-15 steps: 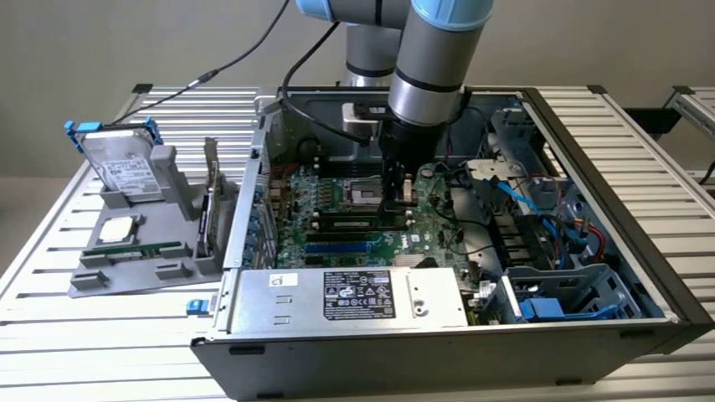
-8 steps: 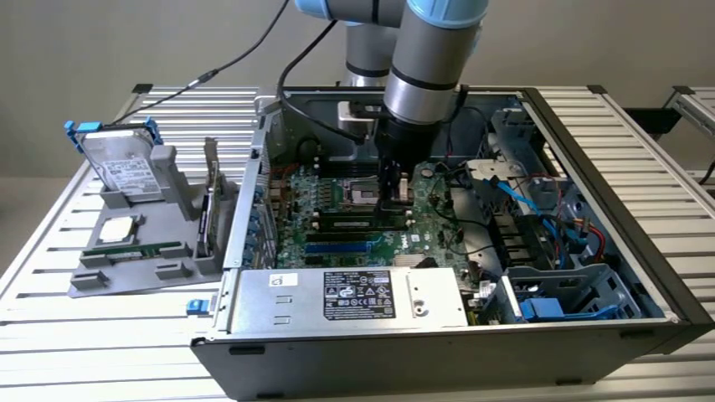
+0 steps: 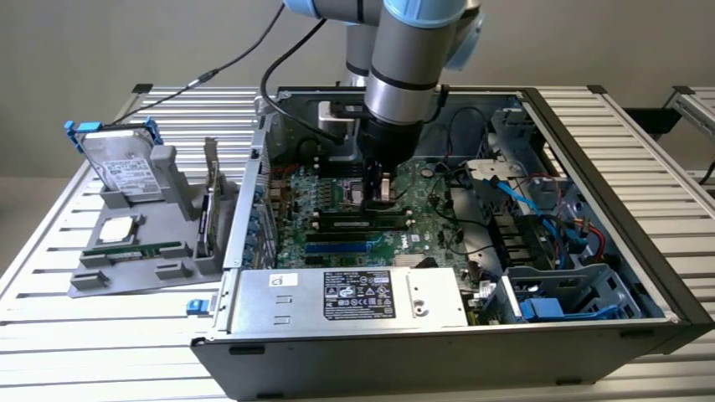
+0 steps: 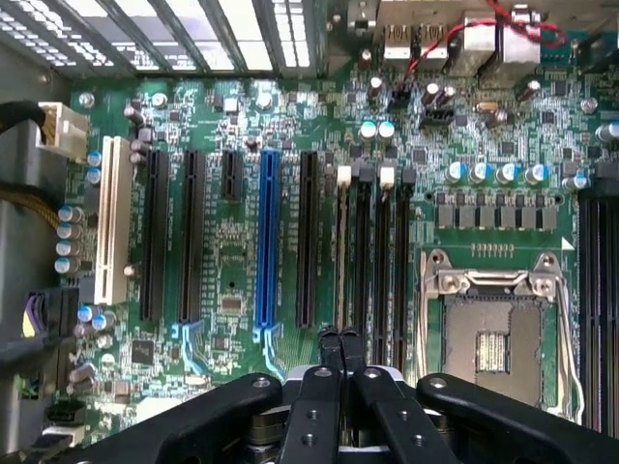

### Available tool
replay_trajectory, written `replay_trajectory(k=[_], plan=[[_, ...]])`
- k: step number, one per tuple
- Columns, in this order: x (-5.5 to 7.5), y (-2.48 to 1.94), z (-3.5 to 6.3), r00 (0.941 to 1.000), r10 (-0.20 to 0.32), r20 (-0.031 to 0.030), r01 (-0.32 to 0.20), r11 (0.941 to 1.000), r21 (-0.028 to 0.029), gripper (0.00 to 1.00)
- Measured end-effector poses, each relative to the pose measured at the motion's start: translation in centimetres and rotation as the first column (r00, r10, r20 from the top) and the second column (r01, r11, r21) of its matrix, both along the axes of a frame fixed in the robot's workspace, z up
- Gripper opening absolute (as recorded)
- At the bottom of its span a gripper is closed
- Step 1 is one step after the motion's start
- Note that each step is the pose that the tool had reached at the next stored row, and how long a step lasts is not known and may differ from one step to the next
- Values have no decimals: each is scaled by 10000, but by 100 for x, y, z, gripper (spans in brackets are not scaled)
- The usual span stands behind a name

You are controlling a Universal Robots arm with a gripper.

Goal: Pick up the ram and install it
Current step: 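Press down the ram until it locks into place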

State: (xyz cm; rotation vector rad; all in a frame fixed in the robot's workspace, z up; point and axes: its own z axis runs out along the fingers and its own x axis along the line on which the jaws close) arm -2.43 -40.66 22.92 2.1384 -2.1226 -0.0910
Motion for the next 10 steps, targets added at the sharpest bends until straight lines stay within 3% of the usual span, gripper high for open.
replay_trajectory(k=[10], plan=[[-181, 0, 1, 10000, 1, -95, -1, 10000, 23, 10]])
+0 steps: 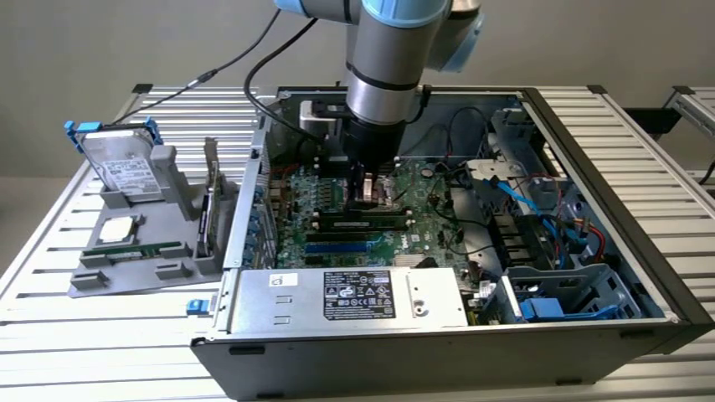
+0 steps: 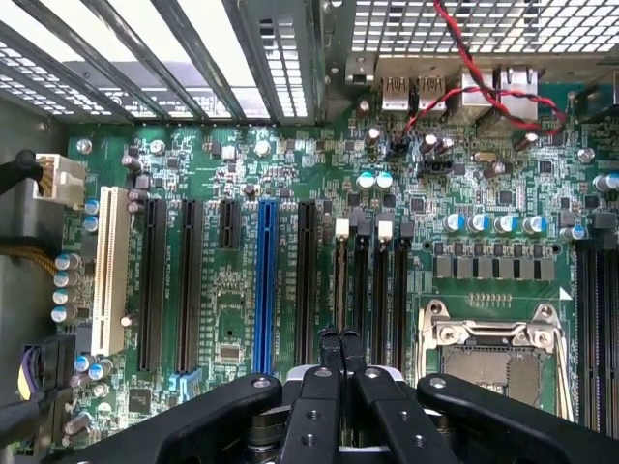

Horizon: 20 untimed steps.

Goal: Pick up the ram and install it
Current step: 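Press down the ram until it locks into place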

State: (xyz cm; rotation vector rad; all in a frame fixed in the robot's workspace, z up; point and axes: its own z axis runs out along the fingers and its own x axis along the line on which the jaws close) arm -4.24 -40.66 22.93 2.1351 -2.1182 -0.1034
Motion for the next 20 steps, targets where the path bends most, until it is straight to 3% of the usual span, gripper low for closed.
replay_trajectory(k=[17, 20], plan=[[-7, 1, -46, 10000, 0, -2, 0, 10000, 2, 10], [-7, 1, -2, 10000, -1, -42, 1, 10000, 2, 10]])
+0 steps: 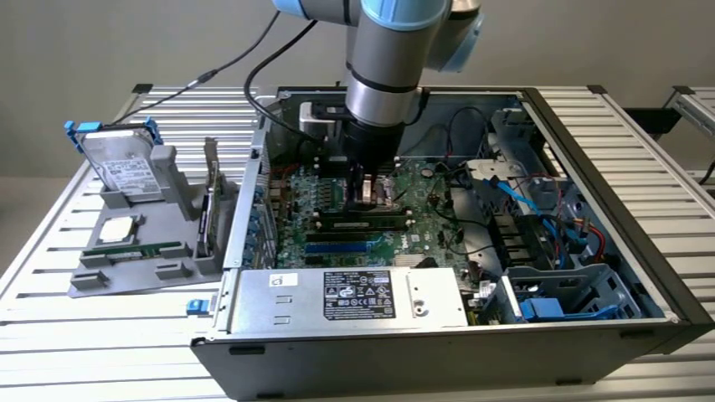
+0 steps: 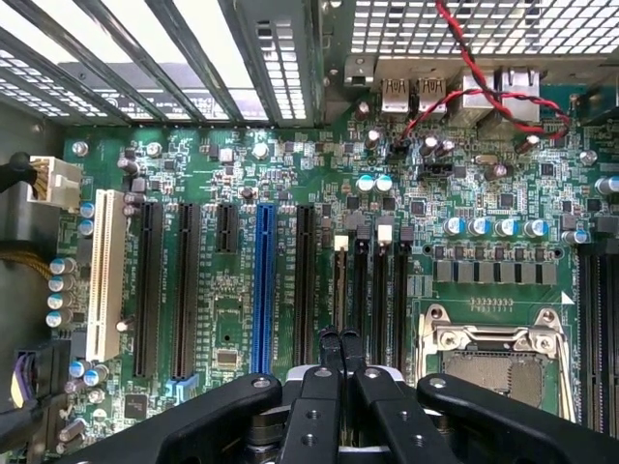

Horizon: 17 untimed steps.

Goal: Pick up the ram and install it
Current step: 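Press down the ram until it locks into place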

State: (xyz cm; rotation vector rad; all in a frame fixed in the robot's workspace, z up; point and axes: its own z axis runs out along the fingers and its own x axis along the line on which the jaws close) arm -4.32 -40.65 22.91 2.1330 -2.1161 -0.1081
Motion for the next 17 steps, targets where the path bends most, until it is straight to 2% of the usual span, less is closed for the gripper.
replay_trajectory(k=[7, 11, 17], plan=[[0, -1, 24, 10000, 1, -29, -1, 10000, -4, 10], [4, -1, 32, 9999, 1, -117, -1, 10000, -4, 10], [6, -1, 32, 9998, 2, -173, -2, 10000, -5, 10]])
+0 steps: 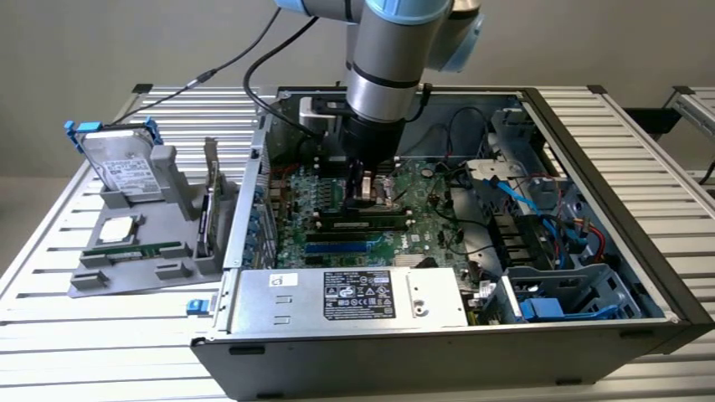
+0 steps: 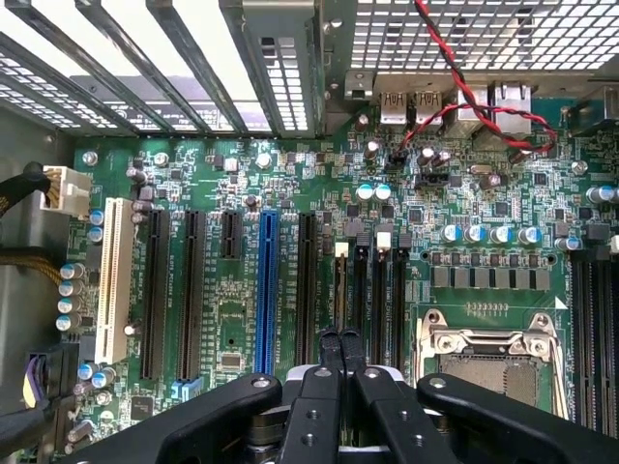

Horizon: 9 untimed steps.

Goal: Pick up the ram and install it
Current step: 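Press down the ram until it locks into place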

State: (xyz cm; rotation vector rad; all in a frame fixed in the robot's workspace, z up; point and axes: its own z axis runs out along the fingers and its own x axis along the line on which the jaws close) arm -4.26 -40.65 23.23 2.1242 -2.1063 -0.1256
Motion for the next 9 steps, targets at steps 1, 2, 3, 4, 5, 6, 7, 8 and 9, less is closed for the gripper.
replay_trajectory(k=[1, 2, 3, 4, 5, 6, 7, 8, 9], plan=[[0, 0, 0, 10000, -1, -14, 1, 10000, 0, 10], [0, 0, 0, 10000, -1, -25, 1, 10000, 1, 10], [0, 0, 0, 10000, -2, -29, 2, 10000, 0, 10], [1, 0, 0, 10000, -1, -41, 1, 10000, 1, 10], [0, 0, 0, 10000, -1, -42, 1, 10000, 0, 10], [1, 0, 0, 10000, -1, -42, 1, 10000, 1, 10], [1, 0, 0, 10000, -1, -41, 1, 10000, 1, 10], [0, 0, 0, 10000, -1, -42, 1, 10000, 0, 10], [1, 0, 0, 10000, -1, -41, 1, 10000, 1, 10]])
